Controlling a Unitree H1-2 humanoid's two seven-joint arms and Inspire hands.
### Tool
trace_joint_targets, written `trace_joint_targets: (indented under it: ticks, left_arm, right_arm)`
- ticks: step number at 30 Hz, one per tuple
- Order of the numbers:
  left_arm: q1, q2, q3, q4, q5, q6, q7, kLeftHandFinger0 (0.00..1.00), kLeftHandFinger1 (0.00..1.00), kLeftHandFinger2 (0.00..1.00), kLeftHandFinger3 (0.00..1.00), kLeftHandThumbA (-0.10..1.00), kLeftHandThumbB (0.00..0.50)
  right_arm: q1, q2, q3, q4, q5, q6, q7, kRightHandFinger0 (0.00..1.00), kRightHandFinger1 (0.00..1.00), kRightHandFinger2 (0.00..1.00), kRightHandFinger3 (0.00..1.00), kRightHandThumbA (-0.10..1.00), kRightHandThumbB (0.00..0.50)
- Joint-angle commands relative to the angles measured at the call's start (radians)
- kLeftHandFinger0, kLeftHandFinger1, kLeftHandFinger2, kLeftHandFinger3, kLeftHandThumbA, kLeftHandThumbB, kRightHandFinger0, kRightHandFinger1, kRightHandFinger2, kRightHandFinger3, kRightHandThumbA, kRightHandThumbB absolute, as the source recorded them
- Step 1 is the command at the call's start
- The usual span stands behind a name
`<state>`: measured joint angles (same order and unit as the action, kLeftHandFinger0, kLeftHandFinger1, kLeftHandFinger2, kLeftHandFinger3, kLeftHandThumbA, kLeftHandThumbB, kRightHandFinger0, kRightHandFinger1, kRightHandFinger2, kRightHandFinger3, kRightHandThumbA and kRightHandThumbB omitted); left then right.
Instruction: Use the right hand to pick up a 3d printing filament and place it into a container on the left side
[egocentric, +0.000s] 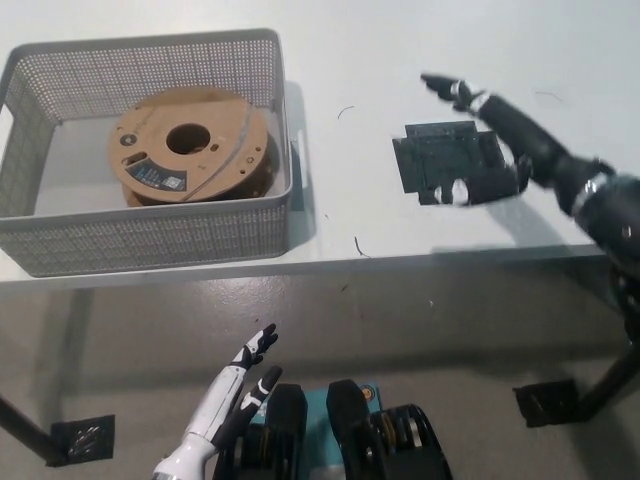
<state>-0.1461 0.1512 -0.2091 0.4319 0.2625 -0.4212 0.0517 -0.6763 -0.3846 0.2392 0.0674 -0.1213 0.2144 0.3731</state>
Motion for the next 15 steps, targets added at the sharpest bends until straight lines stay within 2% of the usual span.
trace_joint_targets:
  ticks: [1, 2, 3, 4, 5, 7, 9, 12, 15]
  left_arm:
    - [-0.003, -0.001, 0.002, -0.035, 0.008, -0.049, 0.023, 1.00, 1.00, 1.00, 1.00, 1.00, 0.149]
    - [-0.005, 0.000, 0.003, -0.035, 0.008, -0.049, 0.023, 1.00, 1.00, 1.00, 1.00, 1.00, 0.154]
    - [-0.007, -0.002, 0.007, -0.036, 0.007, -0.049, 0.022, 1.00, 1.00, 1.00, 1.00, 1.00, 0.156]
    - [-0.009, -0.002, 0.008, -0.037, 0.008, -0.049, 0.025, 1.00, 1.00, 1.00, 1.00, 1.00, 0.149]
    - [-0.011, -0.002, 0.008, -0.037, 0.008, -0.049, 0.031, 1.00, 1.00, 1.00, 1.00, 1.00, 0.144]
    - [-0.010, -0.001, 0.011, -0.037, 0.003, -0.049, 0.036, 1.00, 1.00, 1.00, 1.00, 1.00, 0.134]
    - [-0.011, -0.001, 0.014, -0.040, -0.002, -0.049, 0.036, 1.00, 1.00, 1.00, 1.00, 1.00, 0.119]
    - [-0.010, -0.004, 0.013, -0.037, -0.004, -0.049, 0.040, 1.00, 1.00, 1.00, 1.00, 1.00, 0.129]
    - [-0.007, -0.007, 0.012, -0.037, -0.001, -0.049, 0.041, 1.00, 1.00, 1.00, 1.00, 1.00, 0.143]
  right_arm:
    - [0.129, 0.011, -0.180, -1.012, 0.120, -0.021, -0.122, 1.00, 1.00, 1.00, 1.00, 0.93, 0.430]
    - [0.183, 0.008, -0.177, -1.017, 0.138, -0.026, -0.122, 1.00, 1.00, 1.00, 1.00, 0.95, 0.409]
    - [0.240, 0.017, -0.177, -1.017, 0.148, -0.018, -0.130, 1.00, 1.00, 1.00, 1.00, 0.95, 0.462]
    - [0.291, 0.026, -0.174, -1.011, 0.174, -0.027, -0.137, 1.00, 1.00, 1.00, 1.00, 0.92, 0.440]
    - [0.355, 0.033, -0.171, -0.992, 0.162, -0.072, -0.138, 1.00, 1.00, 1.00, 1.00, 1.00, 0.405]
    - [0.451, 0.057, -0.163, -0.935, 0.106, -0.177, -0.153, 1.00, 1.00, 1.00, 1.00, 1.00, 0.325]
    - [0.542, 0.094, -0.154, -0.858, 0.057, -0.265, -0.179, 1.00, 1.00, 1.00, 1.00, 1.00, 0.309]
    - [0.639, 0.129, -0.151, -0.743, 0.027, -0.351, -0.207, 1.00, 1.00, 1.00, 1.00, 1.00, 0.252]
    - [0.683, 0.156, -0.140, -0.605, -0.010, -0.381, -0.218, 1.00, 1.00, 1.00, 1.00, 1.00, 0.273]
